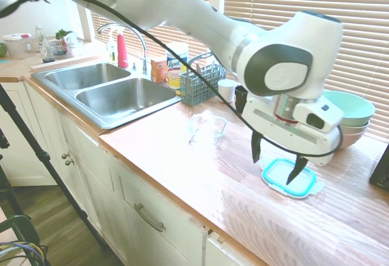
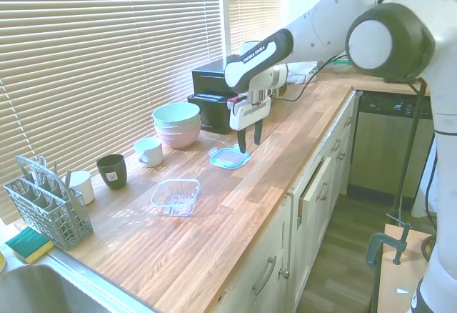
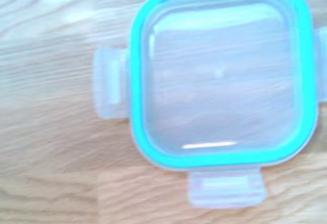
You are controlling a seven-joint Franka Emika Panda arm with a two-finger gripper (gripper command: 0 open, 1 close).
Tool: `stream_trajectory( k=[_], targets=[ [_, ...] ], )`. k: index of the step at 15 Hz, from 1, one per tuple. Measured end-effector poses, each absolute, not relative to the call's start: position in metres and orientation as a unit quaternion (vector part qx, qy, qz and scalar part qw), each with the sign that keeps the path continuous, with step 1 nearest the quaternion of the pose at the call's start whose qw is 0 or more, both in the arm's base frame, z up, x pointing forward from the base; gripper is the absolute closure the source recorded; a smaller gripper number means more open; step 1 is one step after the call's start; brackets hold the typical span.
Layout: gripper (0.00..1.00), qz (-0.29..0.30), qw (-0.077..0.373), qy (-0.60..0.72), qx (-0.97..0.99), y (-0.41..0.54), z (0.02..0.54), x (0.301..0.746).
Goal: Cover the lid of the food container
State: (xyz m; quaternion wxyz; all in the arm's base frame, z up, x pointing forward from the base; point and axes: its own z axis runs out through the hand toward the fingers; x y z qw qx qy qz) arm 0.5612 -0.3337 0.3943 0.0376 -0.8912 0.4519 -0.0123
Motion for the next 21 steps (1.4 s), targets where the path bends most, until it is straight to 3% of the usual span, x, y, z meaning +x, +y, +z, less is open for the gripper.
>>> stream_trajectory(
  k=[9,21],
  targets=[
    [0.0,0.002,0.065,0.46,-0.886,-0.403,0.368,0.597],
    [0.0,0.012,0.082,0.451,-0.889,-0.41,0.365,0.636]
  ],
)
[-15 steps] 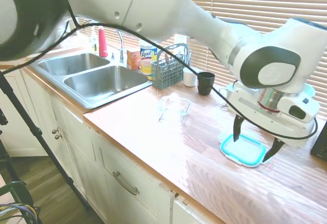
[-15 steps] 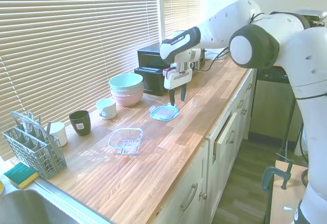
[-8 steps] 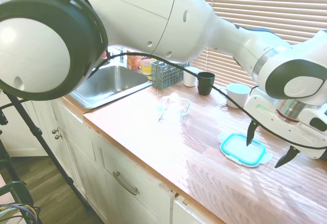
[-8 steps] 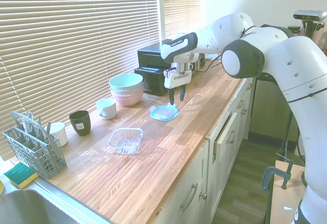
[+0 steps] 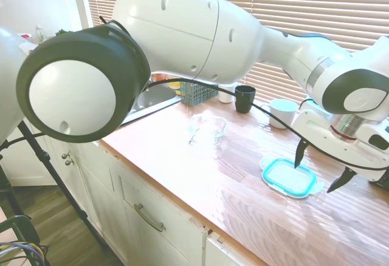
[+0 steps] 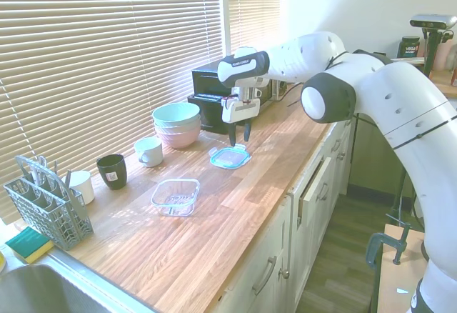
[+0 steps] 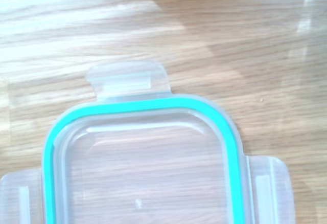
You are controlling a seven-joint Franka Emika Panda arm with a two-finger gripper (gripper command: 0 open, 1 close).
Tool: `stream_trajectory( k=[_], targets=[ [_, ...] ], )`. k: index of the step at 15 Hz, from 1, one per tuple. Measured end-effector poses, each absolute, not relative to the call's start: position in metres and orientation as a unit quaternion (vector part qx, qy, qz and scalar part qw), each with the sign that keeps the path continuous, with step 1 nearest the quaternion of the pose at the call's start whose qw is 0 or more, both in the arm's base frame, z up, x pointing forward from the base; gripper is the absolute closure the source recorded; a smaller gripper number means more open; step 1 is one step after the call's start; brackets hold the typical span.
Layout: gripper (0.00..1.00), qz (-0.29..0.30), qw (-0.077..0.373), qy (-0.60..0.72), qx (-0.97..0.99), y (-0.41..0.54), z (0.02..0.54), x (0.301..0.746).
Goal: Cover the lid of the food container
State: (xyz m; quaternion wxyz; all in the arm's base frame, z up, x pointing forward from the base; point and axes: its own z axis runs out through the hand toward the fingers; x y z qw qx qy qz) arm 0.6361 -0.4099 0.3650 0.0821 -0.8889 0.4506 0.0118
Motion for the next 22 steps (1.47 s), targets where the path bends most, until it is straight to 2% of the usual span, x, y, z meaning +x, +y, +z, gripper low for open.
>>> stream_trajectory(
  k=[7,14,15,22],
  targets=[
    [0.0,0.026,0.091,0.457,-0.884,-0.412,0.337,0.652],
    [0.0,0.026,0.098,0.457,-0.883,-0.405,0.335,0.665],
    [1.0,0.025,0.098,0.458,-0.883,-0.406,0.334,0.666],
    [1.0,0.028,0.099,0.459,-0.882,-0.412,0.331,0.667]
  ],
)
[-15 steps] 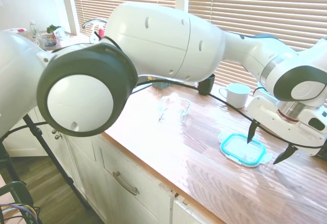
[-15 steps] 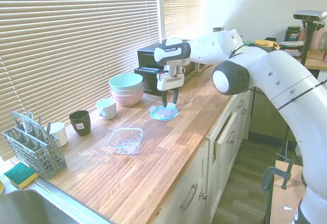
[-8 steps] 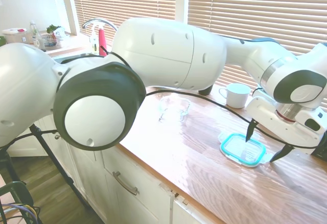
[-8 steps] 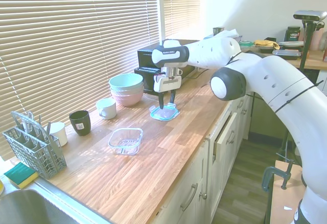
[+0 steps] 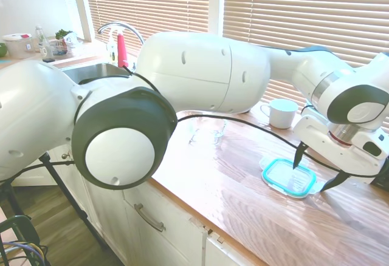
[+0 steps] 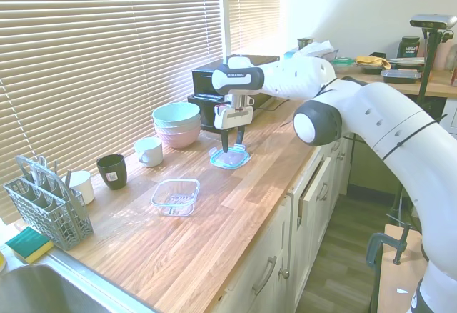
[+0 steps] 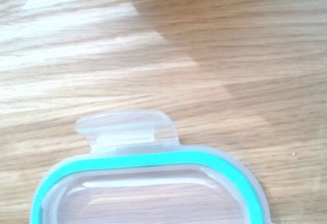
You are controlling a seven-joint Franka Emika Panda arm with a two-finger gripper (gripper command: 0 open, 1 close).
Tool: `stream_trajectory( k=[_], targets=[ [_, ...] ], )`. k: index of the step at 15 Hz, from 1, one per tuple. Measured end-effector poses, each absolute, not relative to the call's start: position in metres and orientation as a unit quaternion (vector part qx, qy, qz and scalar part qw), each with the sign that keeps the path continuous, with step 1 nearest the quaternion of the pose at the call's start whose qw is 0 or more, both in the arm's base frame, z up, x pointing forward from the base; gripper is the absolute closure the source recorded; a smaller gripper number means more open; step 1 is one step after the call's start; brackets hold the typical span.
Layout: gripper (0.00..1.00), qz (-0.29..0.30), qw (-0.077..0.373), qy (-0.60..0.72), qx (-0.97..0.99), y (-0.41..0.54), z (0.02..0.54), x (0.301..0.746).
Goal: Cover the lid of the food container
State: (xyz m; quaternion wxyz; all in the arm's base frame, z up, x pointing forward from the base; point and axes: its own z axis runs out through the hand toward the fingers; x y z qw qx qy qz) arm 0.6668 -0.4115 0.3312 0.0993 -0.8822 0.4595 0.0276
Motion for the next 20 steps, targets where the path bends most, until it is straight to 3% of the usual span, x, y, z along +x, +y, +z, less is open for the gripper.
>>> stream_trajectory(
  k=[20],
  targets=[
    [1.0,0.032,0.103,0.449,-0.887,-0.396,0.329,0.676]
  ],
)
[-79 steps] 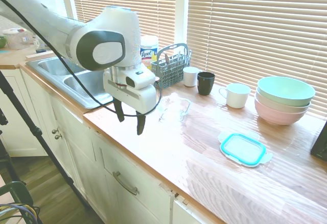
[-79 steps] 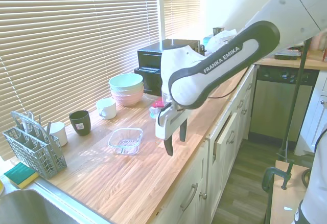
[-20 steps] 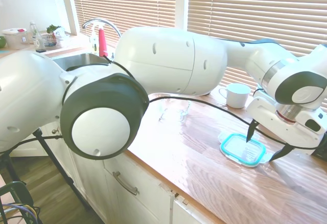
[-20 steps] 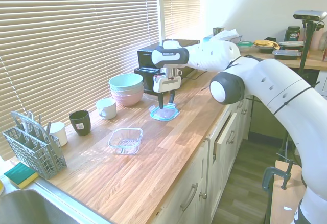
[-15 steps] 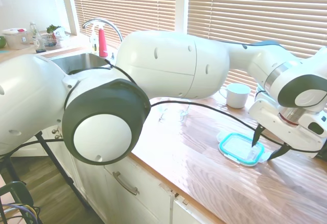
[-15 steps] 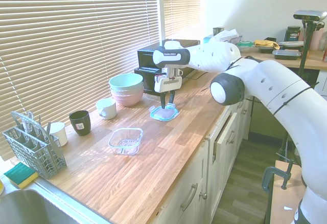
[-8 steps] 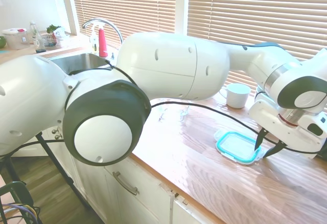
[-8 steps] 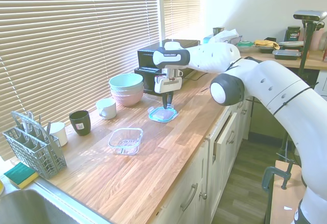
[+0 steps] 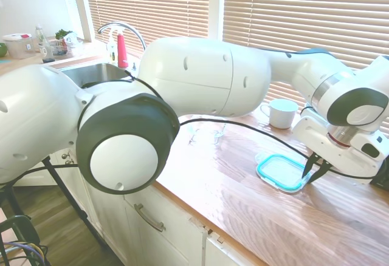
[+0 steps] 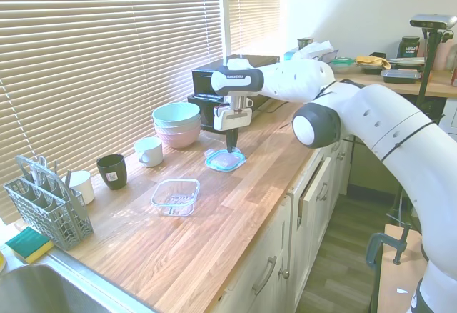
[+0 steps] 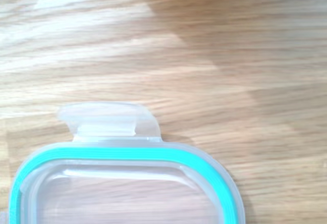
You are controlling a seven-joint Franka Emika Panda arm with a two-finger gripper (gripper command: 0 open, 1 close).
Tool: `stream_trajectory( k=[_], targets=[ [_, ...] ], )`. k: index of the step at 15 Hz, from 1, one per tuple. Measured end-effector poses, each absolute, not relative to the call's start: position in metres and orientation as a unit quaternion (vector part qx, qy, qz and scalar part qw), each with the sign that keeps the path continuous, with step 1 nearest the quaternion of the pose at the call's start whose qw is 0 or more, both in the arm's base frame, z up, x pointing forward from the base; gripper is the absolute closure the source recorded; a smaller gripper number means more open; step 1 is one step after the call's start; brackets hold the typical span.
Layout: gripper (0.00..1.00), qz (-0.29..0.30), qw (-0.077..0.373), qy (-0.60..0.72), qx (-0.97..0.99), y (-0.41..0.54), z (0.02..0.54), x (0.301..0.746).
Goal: Cover the lid of the food container
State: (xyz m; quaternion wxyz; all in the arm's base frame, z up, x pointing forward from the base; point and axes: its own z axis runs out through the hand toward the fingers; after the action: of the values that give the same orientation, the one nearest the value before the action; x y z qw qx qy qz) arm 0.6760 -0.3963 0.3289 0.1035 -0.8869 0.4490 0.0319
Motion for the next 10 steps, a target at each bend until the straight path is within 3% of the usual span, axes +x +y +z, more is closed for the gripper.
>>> stream_trajectory(
  k=[10],
  targets=[
    [1.0,0.008,0.07,0.442,-0.894,-0.349,0.426,0.678]
  ],
)
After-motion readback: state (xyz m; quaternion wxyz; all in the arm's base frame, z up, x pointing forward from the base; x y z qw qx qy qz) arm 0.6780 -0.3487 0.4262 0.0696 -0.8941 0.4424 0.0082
